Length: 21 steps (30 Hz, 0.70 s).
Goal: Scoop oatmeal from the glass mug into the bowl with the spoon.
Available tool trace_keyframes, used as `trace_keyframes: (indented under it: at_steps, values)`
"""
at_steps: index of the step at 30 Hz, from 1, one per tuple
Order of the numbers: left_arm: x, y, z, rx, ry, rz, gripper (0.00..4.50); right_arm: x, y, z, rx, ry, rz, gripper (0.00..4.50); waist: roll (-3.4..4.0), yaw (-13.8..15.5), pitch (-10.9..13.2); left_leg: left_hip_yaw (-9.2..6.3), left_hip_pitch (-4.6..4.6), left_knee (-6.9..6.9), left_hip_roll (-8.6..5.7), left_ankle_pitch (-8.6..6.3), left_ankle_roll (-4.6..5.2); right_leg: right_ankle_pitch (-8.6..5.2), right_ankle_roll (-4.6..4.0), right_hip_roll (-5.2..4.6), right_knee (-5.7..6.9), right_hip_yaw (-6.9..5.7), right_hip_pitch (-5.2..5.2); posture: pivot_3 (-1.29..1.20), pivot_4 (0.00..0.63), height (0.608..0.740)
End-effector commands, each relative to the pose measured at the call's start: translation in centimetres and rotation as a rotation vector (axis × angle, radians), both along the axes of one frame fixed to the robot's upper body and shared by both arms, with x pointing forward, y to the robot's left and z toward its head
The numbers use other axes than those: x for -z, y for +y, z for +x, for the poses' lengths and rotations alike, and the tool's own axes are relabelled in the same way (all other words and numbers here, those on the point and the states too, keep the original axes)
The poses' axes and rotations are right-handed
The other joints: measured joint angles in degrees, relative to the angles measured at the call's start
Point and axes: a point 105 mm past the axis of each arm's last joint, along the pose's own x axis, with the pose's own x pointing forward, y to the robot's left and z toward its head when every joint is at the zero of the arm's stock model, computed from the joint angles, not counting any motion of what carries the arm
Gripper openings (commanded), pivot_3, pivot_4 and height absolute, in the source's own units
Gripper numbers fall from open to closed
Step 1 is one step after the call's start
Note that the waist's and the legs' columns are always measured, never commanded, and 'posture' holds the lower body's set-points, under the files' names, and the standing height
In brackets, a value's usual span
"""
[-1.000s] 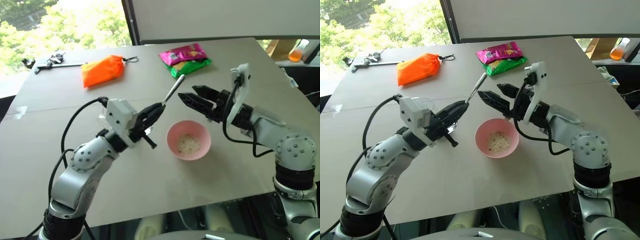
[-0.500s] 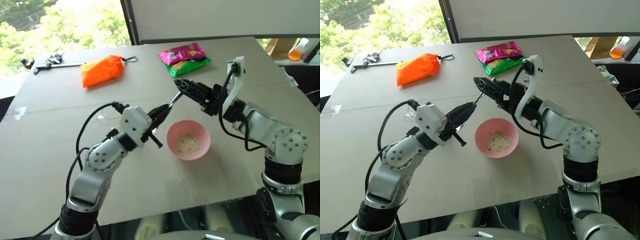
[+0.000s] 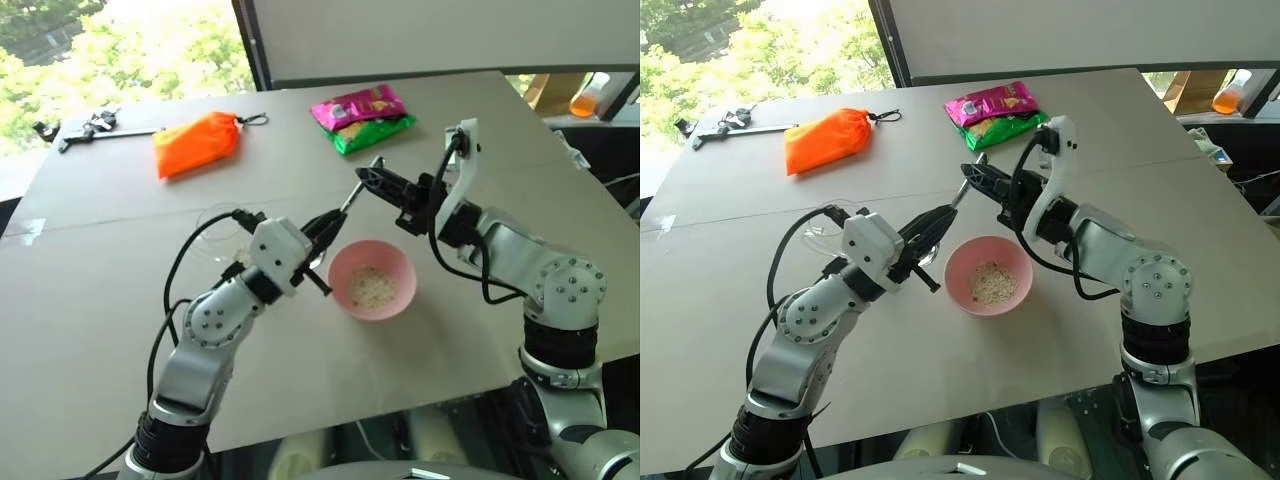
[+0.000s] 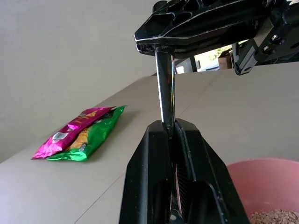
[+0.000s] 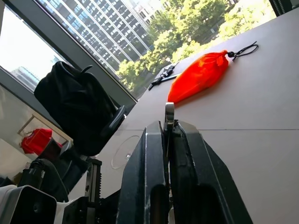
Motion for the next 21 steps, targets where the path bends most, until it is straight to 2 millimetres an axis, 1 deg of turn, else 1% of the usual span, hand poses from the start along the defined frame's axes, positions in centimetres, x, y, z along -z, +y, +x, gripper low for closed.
trace_keyframes:
  at_steps: [1,4,5,6,7,9,11,12,14,16,21]
  values:
    - [-1.3,-0.7,-1.1,0.061,-0.028,-0.027,0.00,-2.0,0.2,-0.5,-0.016,-0.054,0.039,0.04,0.00,0.00,0.00,0.00,0.00,0.00,0.00,0.00,0.00,0.00,0.00,0.00,0.00,0.00,0.00,0.00,0.150,0.740]
    - [-1.2,-0.3,-0.9,0.047,0.008,-0.043,0.00,-2.1,0.3,-0.6,-0.021,-0.051,0.043,0.04,0.01,-0.03,0.01,0.00,0.00,0.00,0.00,0.00,0.00,0.00,0.00,0.00,0.00,0.00,0.00,0.00,0.150,0.740]
    - [-1.2,-0.2,-0.8,0.045,0.015,-0.045,0.77,-2.1,0.3,-0.7,-0.022,-0.049,0.044,0.00,0.01,-0.04,0.01,0.00,0.00,0.00,0.00,0.00,0.00,0.00,0.00,0.00,0.00,0.01,-0.01,0.00,0.150,0.740]
    - [-1.2,-0.1,-0.8,0.038,0.011,-0.043,1.05,-2.1,0.3,-0.7,-0.021,-0.048,0.044,0.00,0.02,-0.04,0.01,0.00,0.00,0.00,0.00,0.00,0.00,0.00,0.00,0.00,0.00,0.01,-0.01,0.00,0.150,0.740]
    - [-1.3,0.0,-0.8,0.027,0.005,-0.043,1.49,-2.1,0.3,-0.7,-0.020,-0.046,0.044,0.00,0.02,-0.05,0.01,0.00,0.00,0.00,0.00,0.00,0.00,0.00,0.00,0.00,0.00,0.00,-0.01,0.00,0.150,0.740]
    - [-1.5,0.6,-0.7,-0.009,-0.005,-0.044,2.52,-2.2,0.2,-0.6,-0.013,-0.044,0.047,0.00,0.03,-0.05,0.01,0.00,0.00,0.01,0.00,0.00,0.00,0.00,0.00,0.01,0.00,0.00,-0.01,0.00,0.150,0.740]
    - [-1.2,1.3,-0.9,-0.041,0.011,-0.053,3.45,-2.3,-0.1,-0.6,-0.007,-0.044,0.051,0.00,0.03,-0.04,0.01,0.01,0.00,0.01,0.00,0.00,0.00,0.00,0.00,0.01,0.00,0.00,-0.01,0.00,0.150,0.740]
    - [-0.9,1.8,-1.2,-0.056,0.029,-0.054,3.85,-2.3,-0.2,-0.5,-0.003,-0.044,0.052,0.00,0.03,-0.10,0.02,0.00,-0.01,0.00,0.00,0.00,0.00,0.00,0.00,0.01,0.00,0.01,-0.02,0.00,0.150,0.740]
    - [-0.1,2.7,-1.9,-0.110,0.019,-0.017,3.85,-2.3,-0.7,-0.3,0.009,-0.047,0.050,0.00,0.05,-0.24,0.02,0.04,-0.01,0.00,0.01,0.00,0.00,0.00,0.00,0.02,0.00,0.07,-0.06,0.00,0.150,0.740]
    - [0.6,3.7,-2.6,-0.184,0.012,-0.016,3.85,-2.3,-1.2,0.0,0.026,-0.046,0.046,0.00,0.10,-0.18,0.05,0.08,-0.02,-0.02,0.02,0.00,0.00,0.00,0.00,0.02,0.00,0.12,-0.09,0.00,0.150,0.740]
    - [2.0,4.9,-4.7,-0.273,0.003,-0.002,3.85,-2.2,-1.9,0.8,0.045,-0.047,0.037,0.00,0.11,0.05,0.06,0.07,-0.03,-0.02,0.02,-0.02,0.03,0.00,0.00,-0.03,0.00,0.12,-0.06,0.00,0.150,0.740]
